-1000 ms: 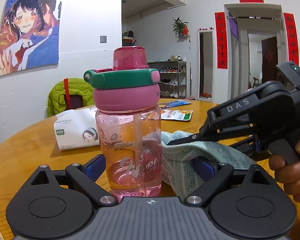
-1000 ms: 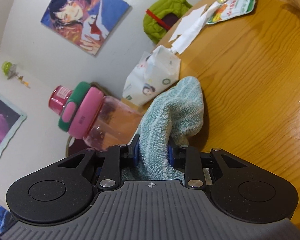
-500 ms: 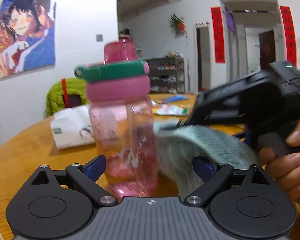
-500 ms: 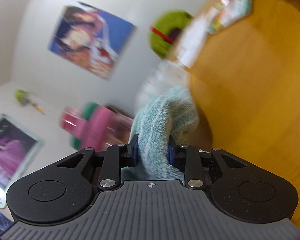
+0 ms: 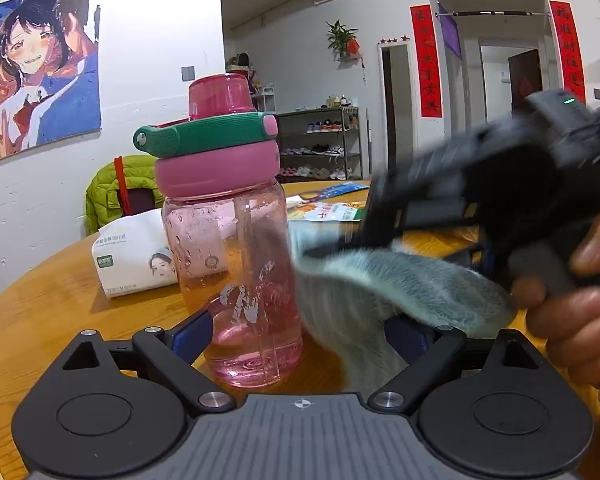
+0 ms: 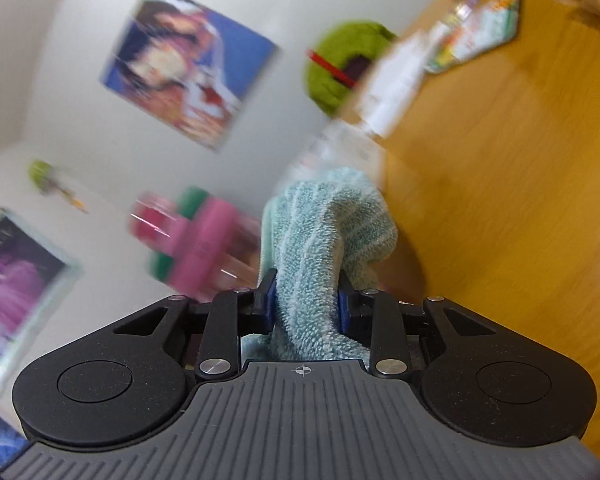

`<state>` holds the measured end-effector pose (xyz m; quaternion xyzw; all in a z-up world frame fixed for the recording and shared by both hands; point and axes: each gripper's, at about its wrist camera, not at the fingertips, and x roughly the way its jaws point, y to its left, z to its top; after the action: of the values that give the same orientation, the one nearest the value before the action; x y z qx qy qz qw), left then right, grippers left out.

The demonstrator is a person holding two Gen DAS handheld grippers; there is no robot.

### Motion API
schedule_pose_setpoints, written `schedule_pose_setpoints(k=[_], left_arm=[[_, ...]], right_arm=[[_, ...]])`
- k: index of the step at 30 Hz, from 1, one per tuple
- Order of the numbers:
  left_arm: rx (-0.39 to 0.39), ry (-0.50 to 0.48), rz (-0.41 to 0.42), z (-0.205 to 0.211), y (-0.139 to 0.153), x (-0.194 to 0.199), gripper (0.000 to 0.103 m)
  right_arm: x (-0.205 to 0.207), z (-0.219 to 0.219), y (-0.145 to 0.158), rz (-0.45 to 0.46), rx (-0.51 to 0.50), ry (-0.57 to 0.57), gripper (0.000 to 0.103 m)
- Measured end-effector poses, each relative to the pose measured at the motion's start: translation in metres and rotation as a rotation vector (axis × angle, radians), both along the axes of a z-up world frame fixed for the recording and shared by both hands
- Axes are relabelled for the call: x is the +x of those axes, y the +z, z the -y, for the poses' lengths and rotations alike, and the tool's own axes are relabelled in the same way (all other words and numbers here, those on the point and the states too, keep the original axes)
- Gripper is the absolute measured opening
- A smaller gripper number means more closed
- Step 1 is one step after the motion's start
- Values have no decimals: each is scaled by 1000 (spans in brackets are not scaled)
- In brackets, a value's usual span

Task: Clean container
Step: 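Hold the pink bottle with the left tool while the right tool rubs the towel along its side, then wipe the towel up the bottle side toward the lid with the right tool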

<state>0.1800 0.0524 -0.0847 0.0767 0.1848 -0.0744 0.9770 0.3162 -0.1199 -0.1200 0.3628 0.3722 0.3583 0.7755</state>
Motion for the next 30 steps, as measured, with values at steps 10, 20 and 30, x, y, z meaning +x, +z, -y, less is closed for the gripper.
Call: schedule_pose_setpoints(k=[10, 20, 30], left_arm=[[-61, 51, 56, -17, 13, -9, 93], [-88, 30, 40, -22, 5, 13, 92], [-114, -17, 39, -20, 4, 5, 93]], right_arm=[[3, 14, 10, 72, 18, -179, 32], [60, -17, -23, -118, 200, -96, 32], [22, -4, -14, -143, 122, -37, 32]])
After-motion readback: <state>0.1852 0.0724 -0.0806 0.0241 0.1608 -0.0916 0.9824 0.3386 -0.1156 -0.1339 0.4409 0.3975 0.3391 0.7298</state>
